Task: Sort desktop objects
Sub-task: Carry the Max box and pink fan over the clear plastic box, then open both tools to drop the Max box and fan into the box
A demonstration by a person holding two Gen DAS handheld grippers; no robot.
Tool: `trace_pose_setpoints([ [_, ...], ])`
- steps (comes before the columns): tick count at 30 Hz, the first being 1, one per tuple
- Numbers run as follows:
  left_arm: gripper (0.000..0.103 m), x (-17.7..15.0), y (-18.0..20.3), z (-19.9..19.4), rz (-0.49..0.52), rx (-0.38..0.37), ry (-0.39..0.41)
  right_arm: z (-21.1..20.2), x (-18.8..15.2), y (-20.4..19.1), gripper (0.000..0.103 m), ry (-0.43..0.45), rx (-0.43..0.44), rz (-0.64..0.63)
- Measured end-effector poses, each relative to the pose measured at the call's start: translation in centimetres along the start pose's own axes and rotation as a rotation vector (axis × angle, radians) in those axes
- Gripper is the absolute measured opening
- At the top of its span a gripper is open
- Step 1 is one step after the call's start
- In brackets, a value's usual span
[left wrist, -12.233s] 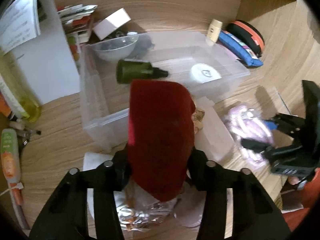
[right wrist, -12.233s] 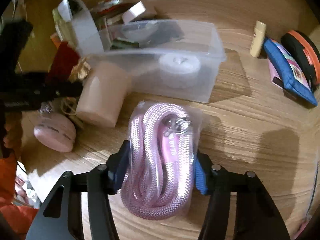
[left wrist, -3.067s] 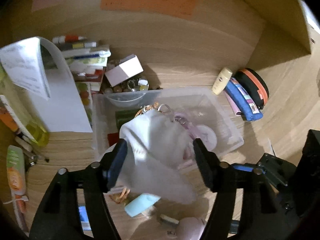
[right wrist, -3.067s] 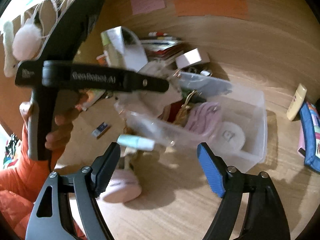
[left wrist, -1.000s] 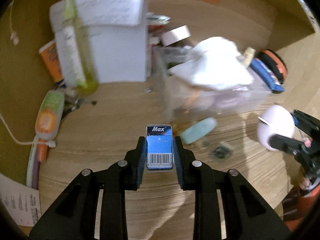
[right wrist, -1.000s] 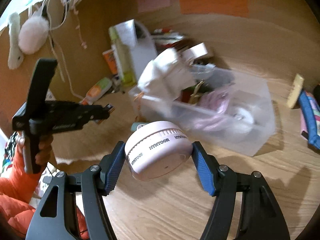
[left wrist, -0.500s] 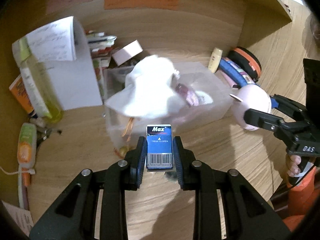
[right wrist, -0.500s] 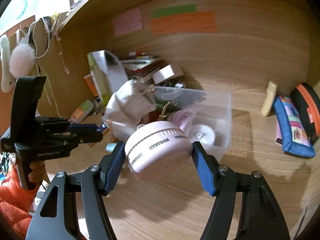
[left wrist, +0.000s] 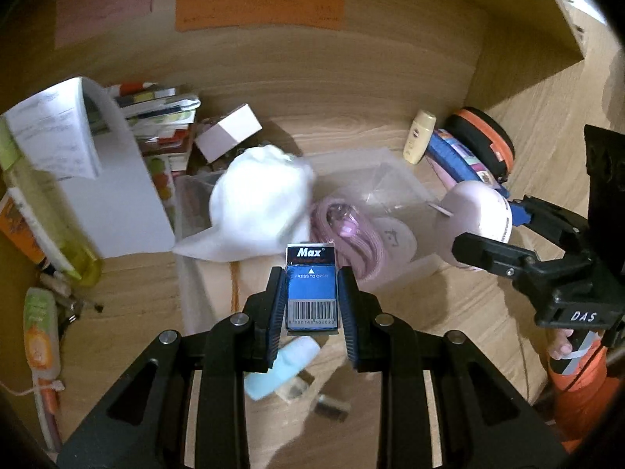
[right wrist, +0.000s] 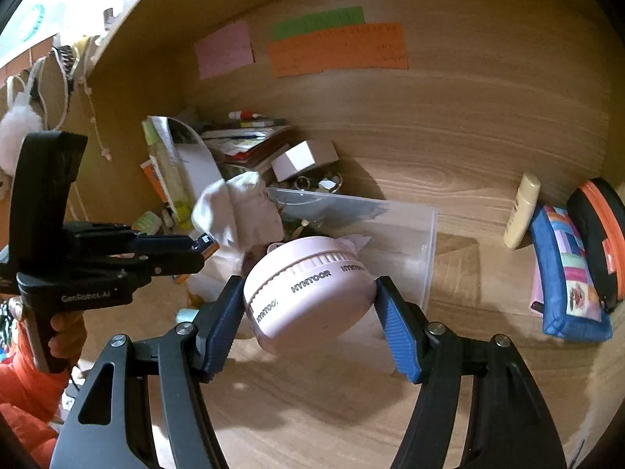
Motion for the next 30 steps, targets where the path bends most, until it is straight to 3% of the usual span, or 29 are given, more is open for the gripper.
trace_pose_setpoints([
  [12,0.027,1.6,-0.1,3.3,-0.013,-0.038,-0.045,3.8,1.1,1.7,0.064,-0.082,-0.04,-0.015],
  [21,0.027,0.7,0.4,5.2,0.004,-0.077,-0.107,6.1,0.7,2.3,0.064,-0.139,-0.048,0.003],
  [30,0.027,0.4,1.4,5.5,0.048,-0.06,-0.105,7.2,0.4,2.5,0.065,-0.19,-0.067,0.005],
])
Point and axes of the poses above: each gripper's, at about its wrist camera, not at the fingertips, and z roughly the way its jaws point, y to its right, x to its top, the point moved 1 cm from there along z, roughly the way its jaws point
